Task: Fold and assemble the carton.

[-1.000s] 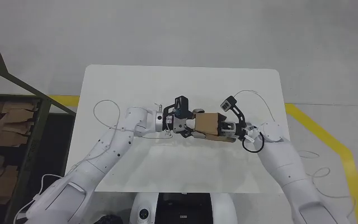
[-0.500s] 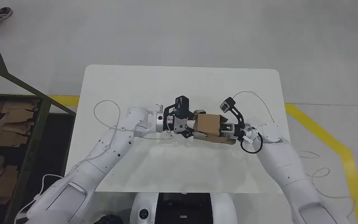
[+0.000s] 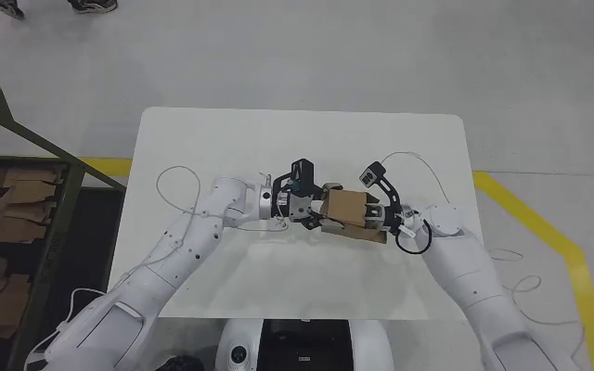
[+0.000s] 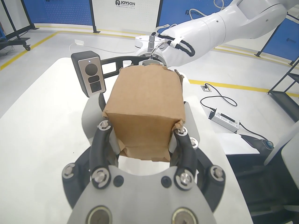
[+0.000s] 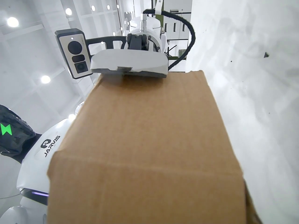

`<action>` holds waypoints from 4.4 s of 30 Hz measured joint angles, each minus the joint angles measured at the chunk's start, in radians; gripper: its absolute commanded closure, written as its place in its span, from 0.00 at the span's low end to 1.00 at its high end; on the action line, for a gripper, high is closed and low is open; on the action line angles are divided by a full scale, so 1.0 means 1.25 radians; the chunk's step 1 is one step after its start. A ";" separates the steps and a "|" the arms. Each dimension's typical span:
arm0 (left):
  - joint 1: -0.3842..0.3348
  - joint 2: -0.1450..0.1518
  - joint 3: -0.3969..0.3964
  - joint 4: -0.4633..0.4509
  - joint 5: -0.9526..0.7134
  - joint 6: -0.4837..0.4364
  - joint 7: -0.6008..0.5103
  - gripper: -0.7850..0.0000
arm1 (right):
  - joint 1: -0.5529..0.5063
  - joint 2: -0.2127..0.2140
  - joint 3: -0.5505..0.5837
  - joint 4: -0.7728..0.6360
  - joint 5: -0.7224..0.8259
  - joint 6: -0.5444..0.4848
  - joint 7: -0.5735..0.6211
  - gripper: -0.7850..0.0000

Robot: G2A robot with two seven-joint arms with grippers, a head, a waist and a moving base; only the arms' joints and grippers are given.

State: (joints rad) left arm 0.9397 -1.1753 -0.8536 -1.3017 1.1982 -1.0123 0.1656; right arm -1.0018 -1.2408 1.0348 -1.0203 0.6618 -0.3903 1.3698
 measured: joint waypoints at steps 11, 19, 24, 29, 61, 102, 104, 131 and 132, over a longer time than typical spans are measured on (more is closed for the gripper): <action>0.005 0.003 -0.004 -0.007 -0.004 0.000 0.004 0.36 | 0.004 0.000 0.003 0.009 -0.006 -0.010 -0.015 1.00; 0.015 0.007 -0.020 -0.010 -0.027 0.000 0.017 0.00 | -0.013 0.009 0.035 0.005 0.020 -0.007 0.000 1.00; 0.028 0.015 -0.044 -0.011 -0.056 0.000 0.026 0.00 | -0.012 0.005 0.033 0.021 0.073 0.001 0.038 1.00; 0.051 0.026 -0.081 -0.019 -0.083 0.000 0.037 0.00 | -0.002 -0.001 0.028 0.041 0.108 0.011 0.059 1.00; 0.067 0.025 -0.105 -0.030 -0.069 0.084 -0.023 0.00 | -0.024 0.003 0.042 -0.017 0.125 0.063 0.111 1.00; 0.042 0.001 -0.063 -0.035 -0.068 0.095 -0.042 0.00 | -0.031 0.012 0.032 -0.029 0.166 0.085 0.133 1.00; 0.041 -0.001 -0.062 -0.034 -0.070 0.097 -0.045 0.00 | -0.031 0.011 0.032 -0.029 0.166 0.085 0.133 1.00; 0.100 0.017 -0.143 -0.059 -0.054 0.111 -0.023 0.00 | -0.026 0.013 0.066 -0.003 0.153 0.077 0.125 1.00; 0.105 0.018 -0.148 -0.064 -0.048 0.110 -0.014 0.00 | -0.026 0.013 0.066 -0.002 0.152 0.077 0.125 1.00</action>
State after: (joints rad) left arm 1.0708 -1.1524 -1.0385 -1.3818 1.1385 -0.8752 0.1479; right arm -1.0337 -1.2245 1.1177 -1.0231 0.8517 -0.2942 1.5259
